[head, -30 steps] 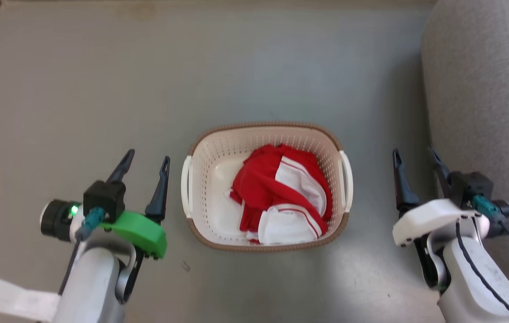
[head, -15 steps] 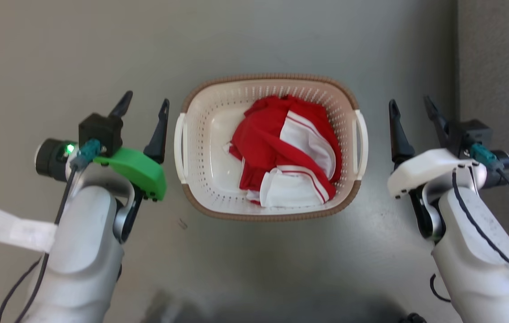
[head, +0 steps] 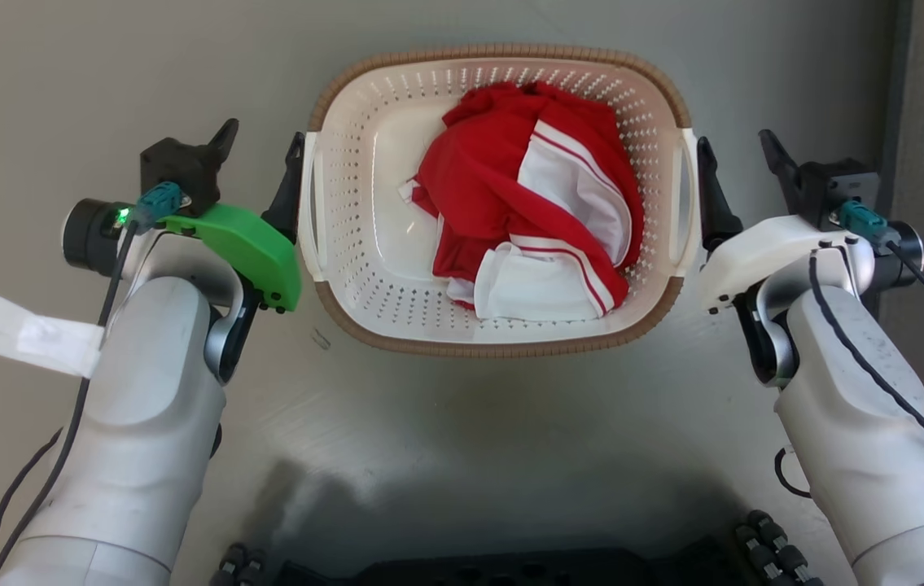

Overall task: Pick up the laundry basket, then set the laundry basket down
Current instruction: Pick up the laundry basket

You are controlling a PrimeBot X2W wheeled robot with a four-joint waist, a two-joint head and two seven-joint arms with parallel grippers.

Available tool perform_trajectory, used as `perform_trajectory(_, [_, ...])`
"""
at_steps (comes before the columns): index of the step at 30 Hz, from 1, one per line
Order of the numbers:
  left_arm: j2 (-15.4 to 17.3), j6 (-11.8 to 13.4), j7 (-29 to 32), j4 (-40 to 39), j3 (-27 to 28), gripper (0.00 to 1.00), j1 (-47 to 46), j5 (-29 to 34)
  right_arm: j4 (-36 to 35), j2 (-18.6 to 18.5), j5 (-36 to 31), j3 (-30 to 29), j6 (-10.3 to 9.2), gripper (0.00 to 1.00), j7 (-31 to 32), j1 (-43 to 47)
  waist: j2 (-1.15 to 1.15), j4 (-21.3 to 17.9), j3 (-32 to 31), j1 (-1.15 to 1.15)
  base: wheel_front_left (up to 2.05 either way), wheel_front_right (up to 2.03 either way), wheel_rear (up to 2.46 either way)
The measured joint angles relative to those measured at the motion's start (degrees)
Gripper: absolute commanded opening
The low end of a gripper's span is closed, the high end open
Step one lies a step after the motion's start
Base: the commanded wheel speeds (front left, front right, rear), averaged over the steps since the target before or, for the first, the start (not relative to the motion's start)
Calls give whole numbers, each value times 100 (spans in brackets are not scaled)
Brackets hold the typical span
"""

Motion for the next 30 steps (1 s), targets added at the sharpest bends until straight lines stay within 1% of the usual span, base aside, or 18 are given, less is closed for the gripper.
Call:
perform_trajectory(8, [-34, -5, -57, 488, -259, 100, -270, 1, 499, 85, -10, 221, 89, 100, 0, -282, 0, 5, 401, 0, 0, 0, 0])
perform_trajectory(11, [-53, -5, -60, 609, -468, 100, -331, -29, 668, 113, -8, 247, 90, 100, -4, -386, 0, -1, 510, 0, 0, 0, 0])
perform_trajectory(13, [-65, -7, -59, 700, -579, 100, -353, -67, 783, 115, 1, 277, 138, 100, -5, -454, 0, -5, 577, 0, 0, 0, 0])
perform_trajectory(21, [-80, -7, 48, 1105, -824, 100, -474, -448, 1078, 135, 11, 364, 188, 100, -5, -740, 0, -51, 799, 0, 0, 0, 0])
perform_trajectory(25, [-94, -7, 56, 1220, -924, 100, -745, -666, 1238, 136, 20, 411, 193, 100, -7, -876, 0, -56, 886, -1, 0, 0, 0])
perform_trajectory(27, [-112, -8, 87, 1257, -947, 100, -838, -745, 1307, 136, 25, 454, 249, 100, -7, -927, 0, -47, 900, -1, 0, 0, 0])
perform_trajectory(28, [-119, -23, 110, 1283, -954, 49, -864, -795, 1335, 141, 51, 461, 257, 0, -7, -947, 0, -43, 902, -1, 0, 0, 0])
perform_trajectory(29, [-120, -24, 143, 1325, -992, 0, -892, -826, 1367, 141, 57, 475, 281, 0, -7, -966, 0, -40, 903, 0, 0, 0, 0])
perform_trajectory(30, [-121, -24, 223, 1370, -1067, 0, -913, -867, 1412, 140, 57, 490, 309, 0, -7, -993, 0, -38, 905, -1, 0, 0, 0])
